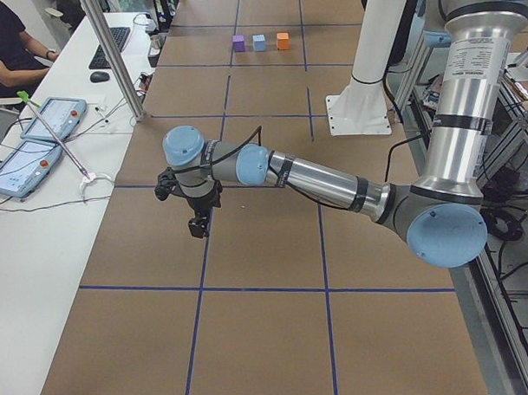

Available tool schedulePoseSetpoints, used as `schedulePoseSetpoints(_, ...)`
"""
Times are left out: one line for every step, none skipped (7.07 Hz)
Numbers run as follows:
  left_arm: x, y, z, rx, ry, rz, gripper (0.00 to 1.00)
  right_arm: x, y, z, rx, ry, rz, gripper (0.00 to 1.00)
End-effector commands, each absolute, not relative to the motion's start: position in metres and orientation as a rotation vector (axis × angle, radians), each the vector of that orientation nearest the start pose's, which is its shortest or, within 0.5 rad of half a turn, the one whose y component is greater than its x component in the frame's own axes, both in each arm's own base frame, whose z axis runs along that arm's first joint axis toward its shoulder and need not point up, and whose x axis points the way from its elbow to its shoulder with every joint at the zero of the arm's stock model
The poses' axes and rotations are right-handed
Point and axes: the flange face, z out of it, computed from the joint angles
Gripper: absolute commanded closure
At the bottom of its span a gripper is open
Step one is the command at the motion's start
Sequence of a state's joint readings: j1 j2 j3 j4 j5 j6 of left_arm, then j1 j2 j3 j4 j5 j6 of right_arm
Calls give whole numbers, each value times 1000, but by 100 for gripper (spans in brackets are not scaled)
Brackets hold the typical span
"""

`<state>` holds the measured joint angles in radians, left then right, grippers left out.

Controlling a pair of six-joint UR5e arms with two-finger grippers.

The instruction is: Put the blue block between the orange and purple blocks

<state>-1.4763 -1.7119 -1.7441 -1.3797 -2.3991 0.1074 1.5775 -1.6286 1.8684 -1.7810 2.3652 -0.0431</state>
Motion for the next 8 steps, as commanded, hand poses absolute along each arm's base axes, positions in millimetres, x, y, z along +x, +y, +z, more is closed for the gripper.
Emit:
schedulePoseSetpoints(-8,-543,517,126,828,245,0,61,-458,561,44,-795,-54,0)
schedulePoseSetpoints(-8,-541,518,124,827,245,0,60,-458,560,43,-797,-57,0)
schedulePoseSetpoints(-9,-540,520,122,827,243,0,59,-458,561,40,-797,-59,0)
schedulePoseSetpoints(-9,-540,519,125,827,245,0,58,-458,561,39,-797,-59,0)
schedulePoseSetpoints(-9,-532,521,140,827,252,0,56,-459,561,36,-799,-61,0)
schedulePoseSetpoints(-9,-532,519,162,826,261,0,55,-459,561,36,-803,-63,0)
schedulePoseSetpoints(-9,-532,518,163,825,262,0,53,-459,561,33,-802,-66,0)
schedulePoseSetpoints(-10,-531,518,164,826,261,0,52,-459,561,33,-805,-67,0)
